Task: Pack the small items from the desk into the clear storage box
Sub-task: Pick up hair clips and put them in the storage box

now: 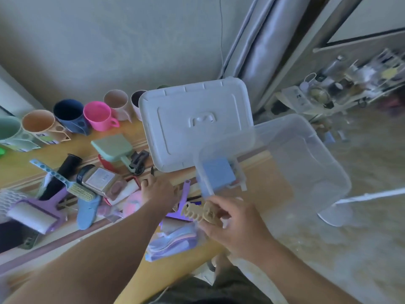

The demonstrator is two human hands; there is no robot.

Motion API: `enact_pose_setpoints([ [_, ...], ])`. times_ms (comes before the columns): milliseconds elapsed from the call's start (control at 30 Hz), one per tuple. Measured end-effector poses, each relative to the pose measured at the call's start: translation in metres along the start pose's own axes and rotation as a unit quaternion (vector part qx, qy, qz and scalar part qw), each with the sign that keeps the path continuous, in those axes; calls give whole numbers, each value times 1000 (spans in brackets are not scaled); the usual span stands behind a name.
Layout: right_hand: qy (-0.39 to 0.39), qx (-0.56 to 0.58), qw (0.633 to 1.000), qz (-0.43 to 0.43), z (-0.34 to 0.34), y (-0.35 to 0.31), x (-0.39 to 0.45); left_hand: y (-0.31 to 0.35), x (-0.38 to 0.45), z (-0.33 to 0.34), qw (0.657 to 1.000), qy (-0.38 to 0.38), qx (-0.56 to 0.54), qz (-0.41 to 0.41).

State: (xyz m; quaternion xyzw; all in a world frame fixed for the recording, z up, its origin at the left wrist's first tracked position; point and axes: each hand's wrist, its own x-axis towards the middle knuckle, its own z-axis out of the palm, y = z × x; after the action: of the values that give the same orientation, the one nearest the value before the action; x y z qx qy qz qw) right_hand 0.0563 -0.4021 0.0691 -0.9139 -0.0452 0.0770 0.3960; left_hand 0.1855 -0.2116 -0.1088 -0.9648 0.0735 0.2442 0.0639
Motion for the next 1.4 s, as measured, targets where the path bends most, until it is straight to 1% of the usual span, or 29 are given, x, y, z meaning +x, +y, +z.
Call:
enact_pose_setpoints([
  [100,19,0,1000,13,-22,24,6,3,-6,1,1000,14,-18,16],
  [133,29,1,999,16,-28,33,10,2,-8,-1,999,31,-25,20],
  [167,40,4,999,17,-35,43,16,1,-11,-8,997,51,-50,17],
  [200,50,5,999,14,-42,53,22,1,-16,-16,992,79,-99,17],
  [233,51,0,999,8,-49,65,29,2,-23,-28,979,105,-174,19],
  [267,38,-12,999,1,-55,81,36,4,-31,-42,956,131,-263,18],
  [300,16,-32,999,-4,-62,97,43,8,-42,-60,924,168,-344,10],
  [333,-10,-60,998,-3,-69,114,48,12,-51,-77,890,213,-402,-6],
  [367,-40,-92,995,4,-75,130,54,19,-60,-93,861,255,-440,-21],
  [400,-73,-126,989,14,-80,144,60,26,-69,-108,836,280,-472,-29],
  [433,-108,-158,981,28,-84,157,64,36,-77,-120,812,287,-508,-29],
  [467,-140,-182,972,42,-86,168,68,47,-83,-131,792,284,-540,-23],
  [500,-166,-197,965,54,-85,177,72,59,-89,-139,780,279,-560,-12],
  [567,-201,-206,955,66,-79,190,78,85,-96,-148,771,271,-576,10],
  [633,-220,-196,953,69,-70,200,85,109,-100,-149,781,272,-562,24],
  [733,-254,-188,946,67,-53,214,96,132,-99,-136,820,283,-496,31],
  [800,-281,-211,935,48,-44,218,102,139,-101,-126,839,266,-474,27],
  [933,-333,-202,920,45,-29,217,107,142,-106,-121,854,245,-459,-8],
  [1000,-335,-180,923,49,-27,219,108,140,-108,-121,861,240,-447,-20],
  [1067,-327,-123,934,70,-30,225,104,138,-109,-123,869,234,-436,-21],
  [1100,-308,-89,943,95,-34,228,102,137,-110,-124,872,233,-431,-17],
  [1167,-242,-58,953,170,-41,236,99,137,-111,-126,874,234,-426,-11],
  [1200,-215,-55,950,221,-44,241,99,137,-110,-126,873,235,-426,-12],
  [1233,-202,-50,939,273,-46,246,98,137,-109,-127,873,237,-427,-13],
  [1300,-218,0,906,362,-45,252,96,138,-109,-128,870,239,-432,-15],
  [1367,-242,101,867,424,-39,251,99,139,-109,-130,867,239,-437,-14],
  [1400,-255,146,850,437,-38,244,100,139,-109,-131,866,238,-439,-13],
])
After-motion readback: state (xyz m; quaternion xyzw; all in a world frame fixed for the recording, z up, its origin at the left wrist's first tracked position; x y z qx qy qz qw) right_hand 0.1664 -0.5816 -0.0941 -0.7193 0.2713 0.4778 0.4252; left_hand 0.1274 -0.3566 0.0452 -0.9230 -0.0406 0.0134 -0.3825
